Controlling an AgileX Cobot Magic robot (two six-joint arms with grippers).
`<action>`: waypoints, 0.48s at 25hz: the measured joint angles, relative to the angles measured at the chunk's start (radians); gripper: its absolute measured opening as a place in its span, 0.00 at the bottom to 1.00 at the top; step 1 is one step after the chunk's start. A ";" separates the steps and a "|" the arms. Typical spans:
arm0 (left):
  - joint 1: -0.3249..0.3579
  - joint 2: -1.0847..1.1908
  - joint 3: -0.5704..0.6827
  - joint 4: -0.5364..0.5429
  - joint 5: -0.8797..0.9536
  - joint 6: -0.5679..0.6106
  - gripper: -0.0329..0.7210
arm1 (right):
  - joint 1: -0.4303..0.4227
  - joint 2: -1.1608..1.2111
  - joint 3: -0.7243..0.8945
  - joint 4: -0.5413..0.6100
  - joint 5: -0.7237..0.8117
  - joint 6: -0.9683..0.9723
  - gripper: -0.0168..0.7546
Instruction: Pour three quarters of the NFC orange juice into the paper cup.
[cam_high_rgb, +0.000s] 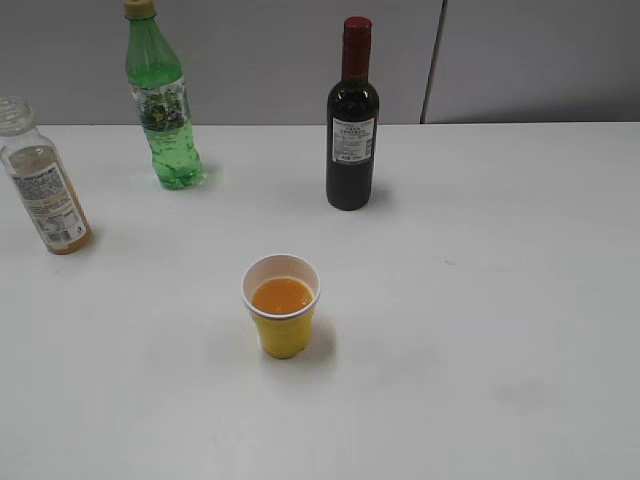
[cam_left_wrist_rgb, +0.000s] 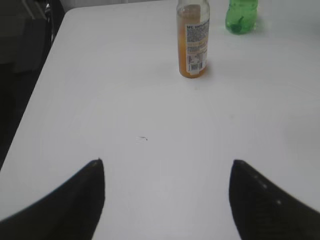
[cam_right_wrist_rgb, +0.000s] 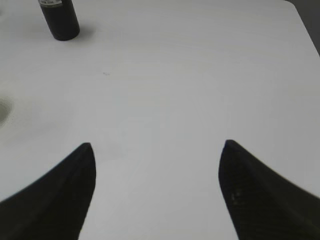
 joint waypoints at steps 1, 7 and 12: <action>0.000 -0.017 0.002 0.000 0.001 0.000 0.83 | 0.000 0.000 0.000 0.000 0.000 0.000 0.77; 0.000 -0.088 0.005 0.000 0.003 0.001 0.83 | 0.000 0.000 0.000 0.000 0.000 0.000 0.77; 0.000 -0.088 0.005 -0.001 0.003 0.001 0.83 | 0.000 0.000 0.000 0.000 0.000 0.000 0.77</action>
